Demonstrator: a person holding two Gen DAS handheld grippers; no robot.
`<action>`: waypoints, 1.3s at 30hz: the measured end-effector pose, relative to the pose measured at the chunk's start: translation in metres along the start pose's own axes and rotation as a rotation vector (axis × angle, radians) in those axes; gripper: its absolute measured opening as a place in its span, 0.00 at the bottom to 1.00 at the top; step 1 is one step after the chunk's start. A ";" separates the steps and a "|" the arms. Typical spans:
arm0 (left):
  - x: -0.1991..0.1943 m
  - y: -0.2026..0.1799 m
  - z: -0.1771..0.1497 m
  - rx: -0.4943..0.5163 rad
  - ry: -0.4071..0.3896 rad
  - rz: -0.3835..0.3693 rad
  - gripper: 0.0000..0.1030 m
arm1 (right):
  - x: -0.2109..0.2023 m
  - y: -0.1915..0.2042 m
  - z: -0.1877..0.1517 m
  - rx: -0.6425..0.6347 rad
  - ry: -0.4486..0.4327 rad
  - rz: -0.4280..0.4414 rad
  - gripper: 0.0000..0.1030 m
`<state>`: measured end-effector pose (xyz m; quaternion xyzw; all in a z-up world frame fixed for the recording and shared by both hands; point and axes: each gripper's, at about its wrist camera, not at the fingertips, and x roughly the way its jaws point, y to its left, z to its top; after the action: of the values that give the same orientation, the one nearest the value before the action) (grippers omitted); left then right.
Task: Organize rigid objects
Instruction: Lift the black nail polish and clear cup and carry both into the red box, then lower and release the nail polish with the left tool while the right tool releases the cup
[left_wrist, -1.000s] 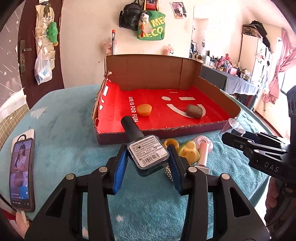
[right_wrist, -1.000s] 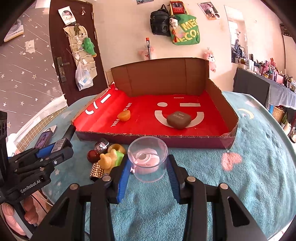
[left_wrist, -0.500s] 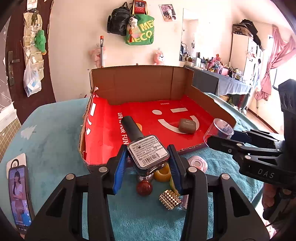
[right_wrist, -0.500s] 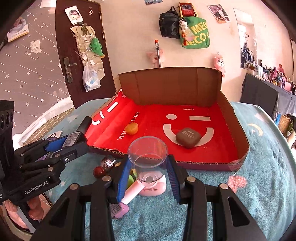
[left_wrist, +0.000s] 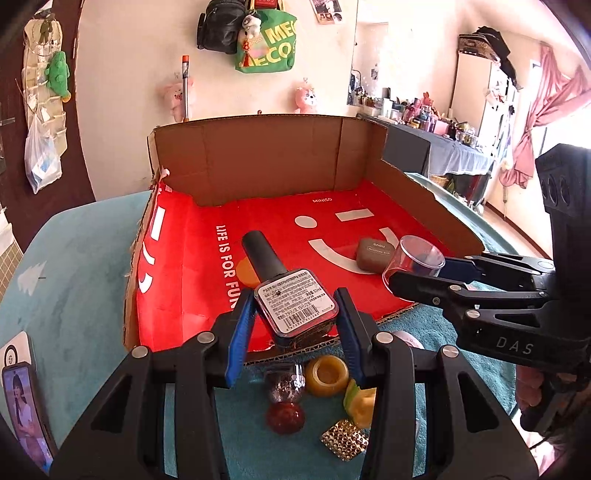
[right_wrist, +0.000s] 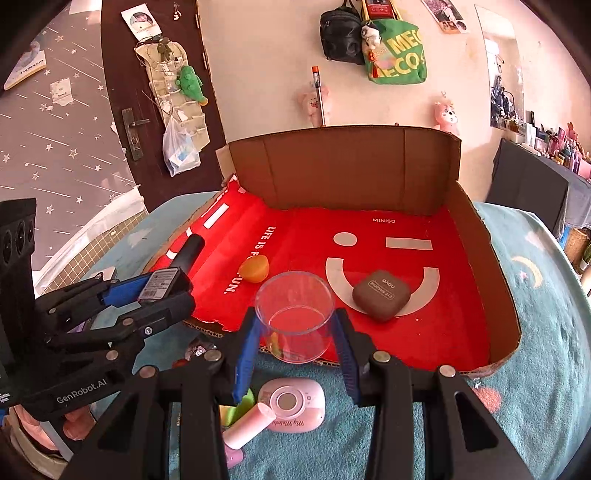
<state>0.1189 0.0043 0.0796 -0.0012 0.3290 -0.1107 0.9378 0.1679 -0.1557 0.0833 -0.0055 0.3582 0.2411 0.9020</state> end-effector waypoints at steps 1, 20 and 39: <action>0.004 0.000 0.001 0.002 0.008 -0.001 0.40 | 0.004 -0.003 0.001 0.008 0.012 0.005 0.41; 0.073 0.021 0.008 -0.056 0.193 -0.020 0.40 | 0.065 -0.032 0.006 0.081 0.179 0.023 0.41; 0.096 0.026 0.010 -0.064 0.201 0.031 0.39 | 0.080 -0.051 0.010 0.066 0.155 -0.144 0.41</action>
<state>0.2035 0.0087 0.0258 -0.0149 0.4247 -0.0851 0.9012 0.2467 -0.1648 0.0301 -0.0201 0.4335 0.1624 0.8862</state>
